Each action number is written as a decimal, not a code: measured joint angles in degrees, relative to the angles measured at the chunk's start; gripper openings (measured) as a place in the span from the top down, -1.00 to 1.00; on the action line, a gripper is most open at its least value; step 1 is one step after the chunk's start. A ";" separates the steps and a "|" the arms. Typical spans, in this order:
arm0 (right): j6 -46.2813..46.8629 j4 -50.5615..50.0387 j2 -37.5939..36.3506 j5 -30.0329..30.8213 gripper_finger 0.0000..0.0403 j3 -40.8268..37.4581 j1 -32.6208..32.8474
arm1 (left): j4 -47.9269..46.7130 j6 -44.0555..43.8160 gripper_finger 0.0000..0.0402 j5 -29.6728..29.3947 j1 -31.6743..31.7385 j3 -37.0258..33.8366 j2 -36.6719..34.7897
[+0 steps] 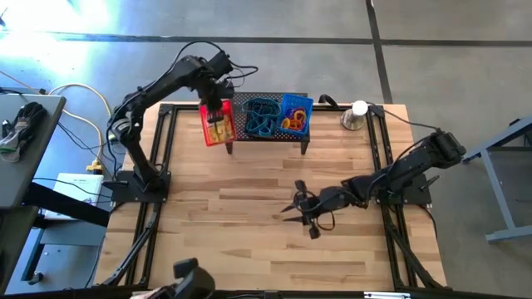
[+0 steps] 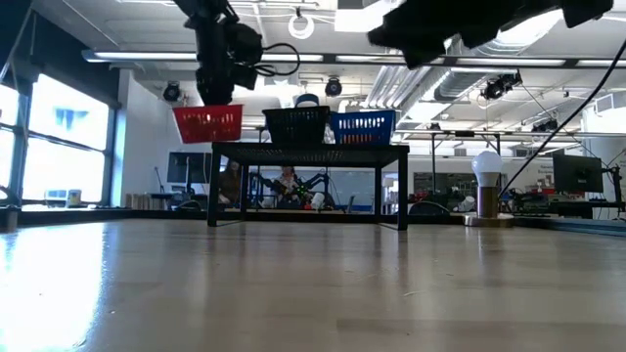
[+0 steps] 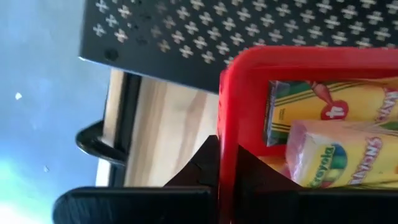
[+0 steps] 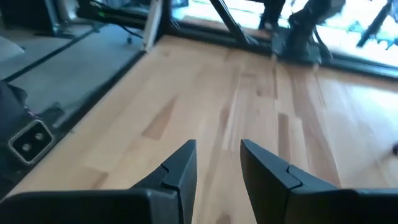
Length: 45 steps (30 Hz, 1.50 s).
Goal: Pick & Place Office Desk Supplies
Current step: Put the red bin with crayon boxes on the shelf
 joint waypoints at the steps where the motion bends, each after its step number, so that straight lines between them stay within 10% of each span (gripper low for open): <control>1: 0.74 -0.88 -0.12 0.01 0.45 0.00 -0.46 | 0.53 0.73 1.00 0.06 0.40 0.29 0.40; 45: 5.16 2.76 -0.18 -1.41 0.45 0.00 -5.45 | 9.11 13.07 1.00 0.63 -2.49 6.64 5.75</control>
